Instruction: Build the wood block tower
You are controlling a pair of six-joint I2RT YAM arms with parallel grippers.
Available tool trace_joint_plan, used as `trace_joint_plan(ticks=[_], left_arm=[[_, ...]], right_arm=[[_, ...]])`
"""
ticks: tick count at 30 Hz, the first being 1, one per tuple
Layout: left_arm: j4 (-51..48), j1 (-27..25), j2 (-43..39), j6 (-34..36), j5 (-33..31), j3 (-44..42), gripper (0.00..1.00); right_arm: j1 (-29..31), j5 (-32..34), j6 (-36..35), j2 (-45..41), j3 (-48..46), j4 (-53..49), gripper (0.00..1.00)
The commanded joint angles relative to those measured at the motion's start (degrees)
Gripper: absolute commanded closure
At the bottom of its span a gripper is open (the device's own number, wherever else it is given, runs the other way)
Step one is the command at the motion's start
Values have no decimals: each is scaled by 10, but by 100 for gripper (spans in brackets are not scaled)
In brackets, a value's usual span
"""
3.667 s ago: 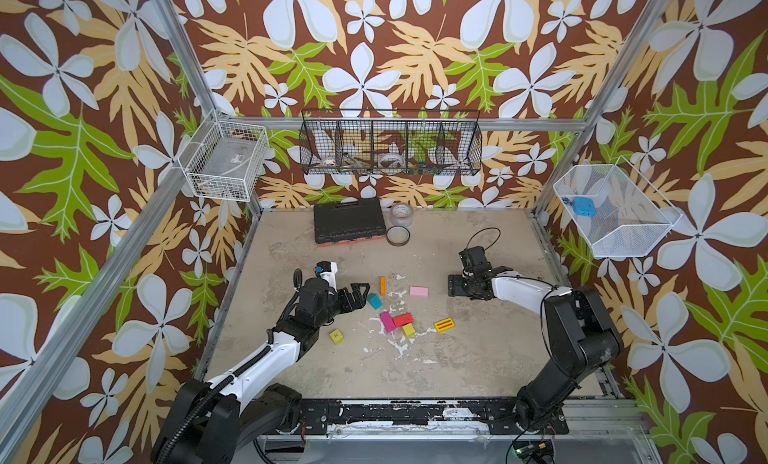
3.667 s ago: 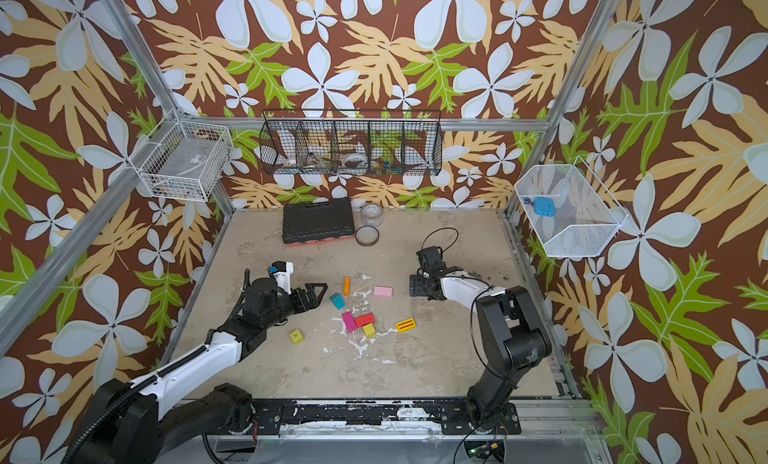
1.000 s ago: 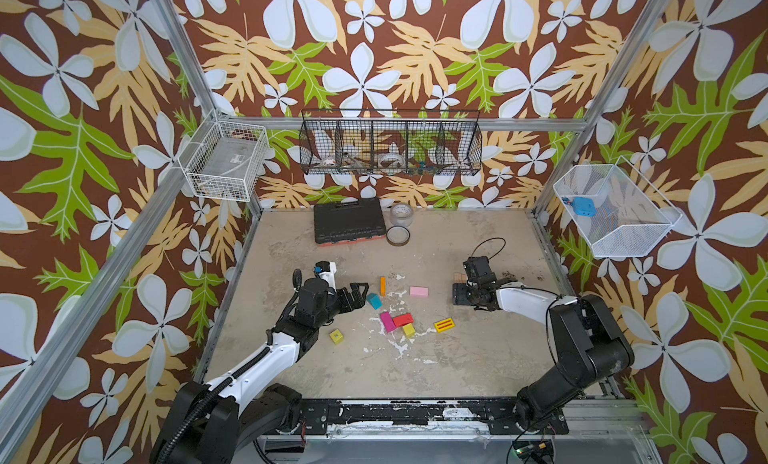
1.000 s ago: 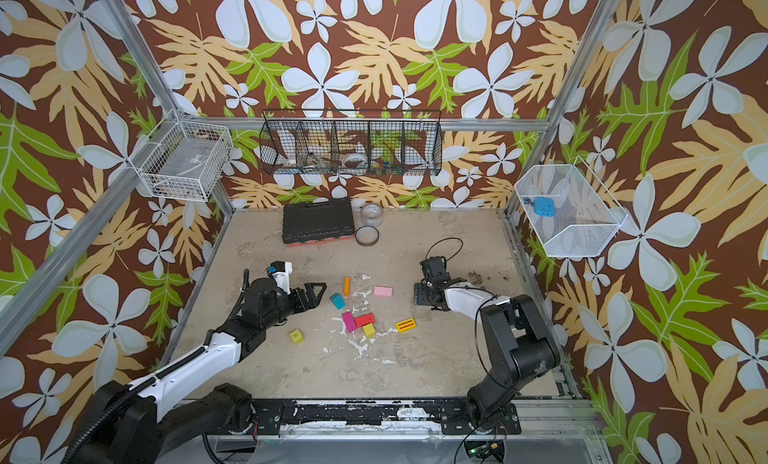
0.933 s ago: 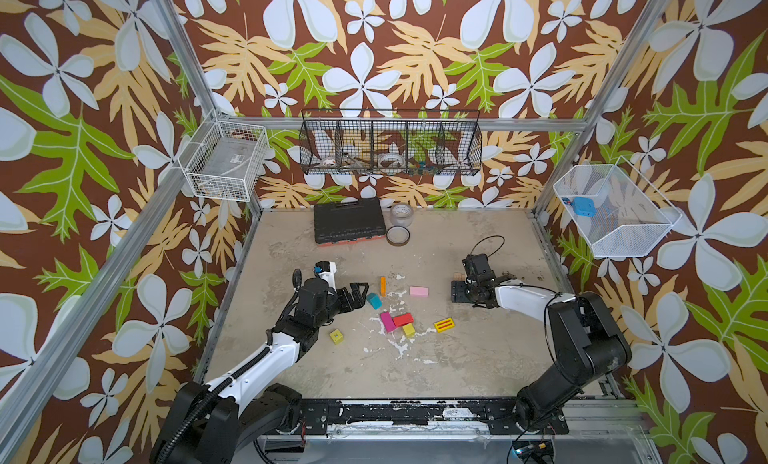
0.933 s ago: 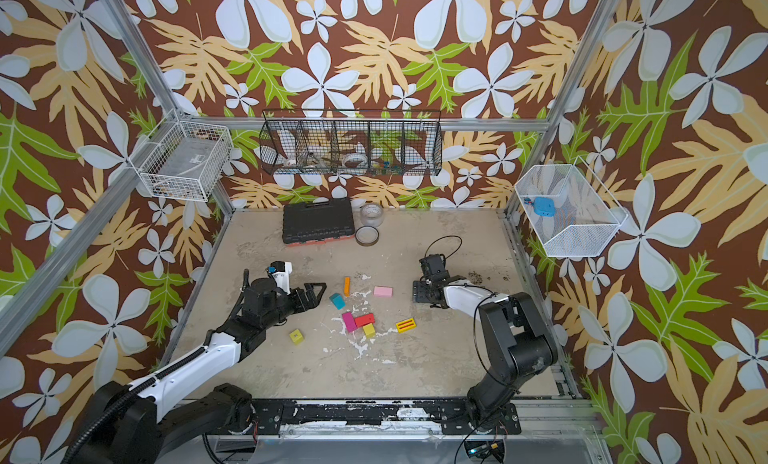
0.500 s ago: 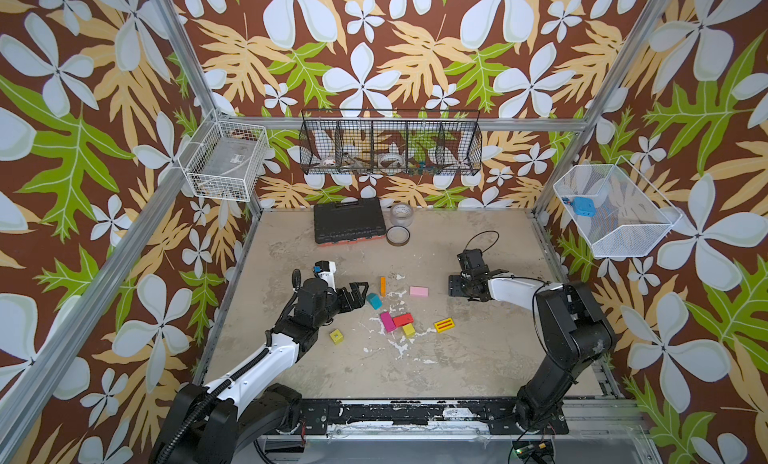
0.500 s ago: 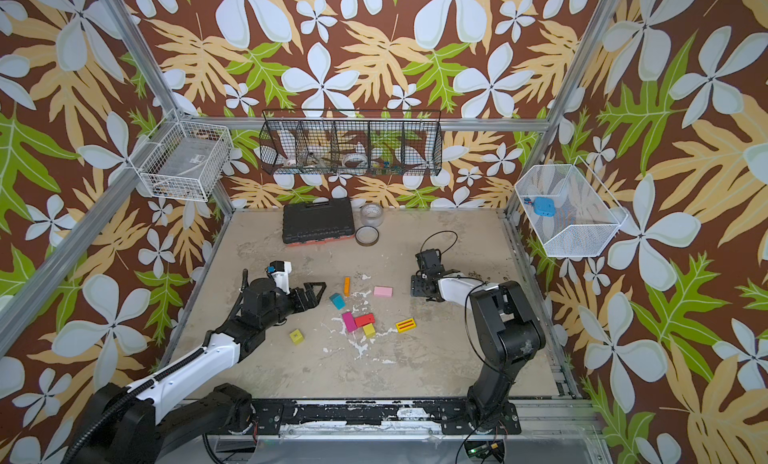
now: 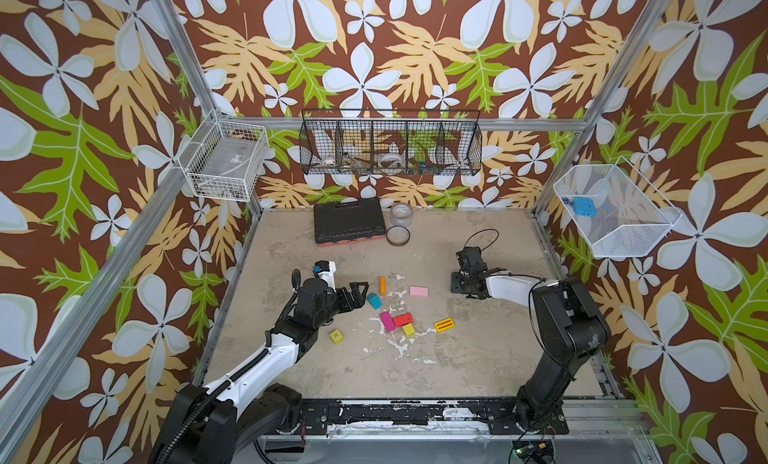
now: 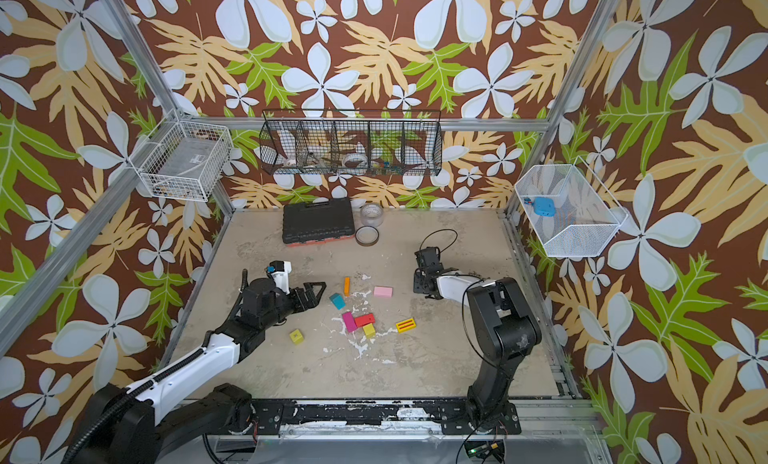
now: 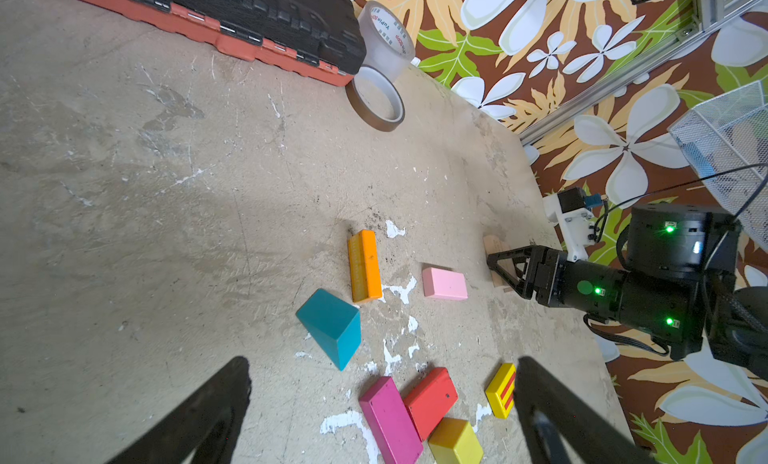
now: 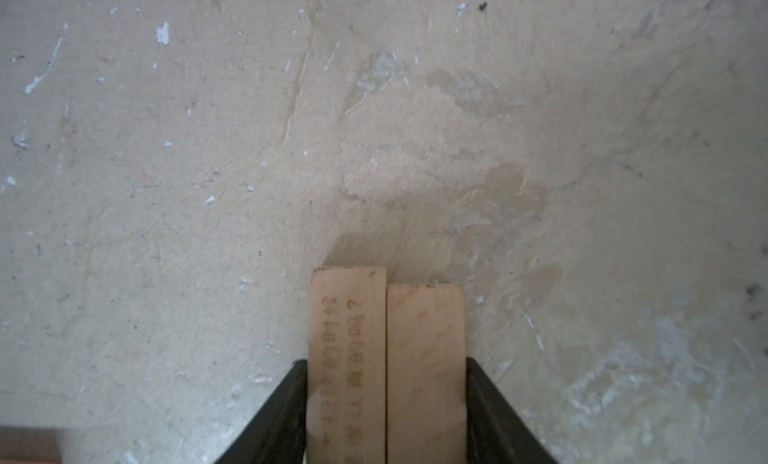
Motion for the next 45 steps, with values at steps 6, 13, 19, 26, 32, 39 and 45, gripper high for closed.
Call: trace_joint_plan(ticks=[6, 13, 19, 26, 32, 39, 45], left_arm=[[1, 1, -2, 6, 3, 5, 0], [0, 1, -5, 8, -1, 5, 0], [8, 0, -6, 6, -6, 1, 0], [-6, 0, -28, 8, -18, -5, 0], [-12, 0, -61, 0, -12, -11, 0], [25, 0, -77, -27, -27, -45, 0], [90, 41, -63, -157, -67, -83, 0]], right_arm=[[0, -21, 8, 6, -5, -61, 50], [0, -22, 7, -2, -7, -60, 39], [1, -28, 3, -52, -21, -57, 27], [7, -51, -5, -192, -48, -79, 19], [41, -99, 0, -331, -87, -93, 16], [116, -115, 7, -434, -126, -108, 15], [185, -75, 44, -478, -187, -117, 12]])
